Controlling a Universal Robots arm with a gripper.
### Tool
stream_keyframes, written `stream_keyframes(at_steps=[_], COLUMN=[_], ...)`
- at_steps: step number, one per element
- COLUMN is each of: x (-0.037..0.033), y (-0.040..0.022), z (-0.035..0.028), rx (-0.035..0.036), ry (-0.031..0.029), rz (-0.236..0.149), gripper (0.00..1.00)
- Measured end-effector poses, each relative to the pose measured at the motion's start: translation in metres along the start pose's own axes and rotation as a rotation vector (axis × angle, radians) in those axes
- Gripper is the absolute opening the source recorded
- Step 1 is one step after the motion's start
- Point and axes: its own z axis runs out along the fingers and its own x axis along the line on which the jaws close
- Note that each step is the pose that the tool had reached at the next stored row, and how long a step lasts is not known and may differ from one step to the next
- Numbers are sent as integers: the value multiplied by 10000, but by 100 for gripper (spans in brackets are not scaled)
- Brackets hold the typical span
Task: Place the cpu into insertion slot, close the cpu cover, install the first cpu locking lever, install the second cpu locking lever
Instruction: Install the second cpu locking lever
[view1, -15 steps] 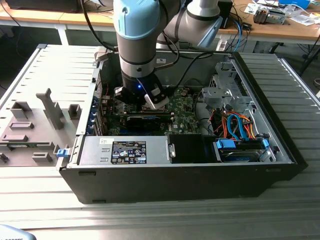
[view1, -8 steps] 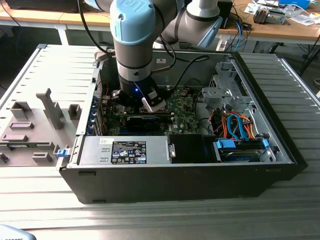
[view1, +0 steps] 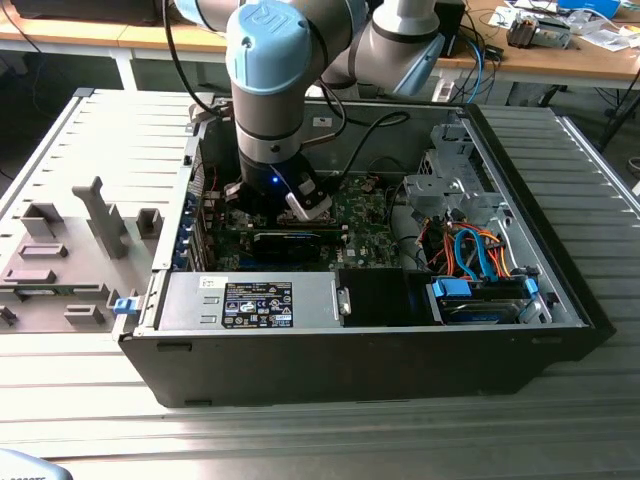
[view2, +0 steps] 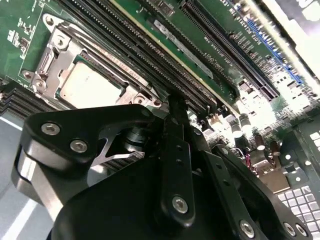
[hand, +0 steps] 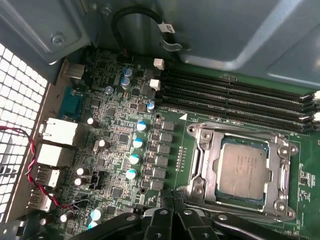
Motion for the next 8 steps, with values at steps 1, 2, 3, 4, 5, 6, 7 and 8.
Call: stream_keyframes(at_steps=[1, 2, 3, 4, 5, 6, 7, 8], x=[-1, -2, -2, -3, -4, -5, -7, -8], y=[5, 9, 13, 17, 21, 25, 31, 35], z=[10, 18, 23, 29, 34, 38, 43, 47], rx=[-35, -65, -85, -96, -103, -102, -104, -104], ry=[4, 5, 6, 6, 8, 13, 21, 26], rz=[-44, -77, -98, -117, -134, -154, -185, -206], gripper=[11, 11, 11, 11, 11, 11, 11, 11])
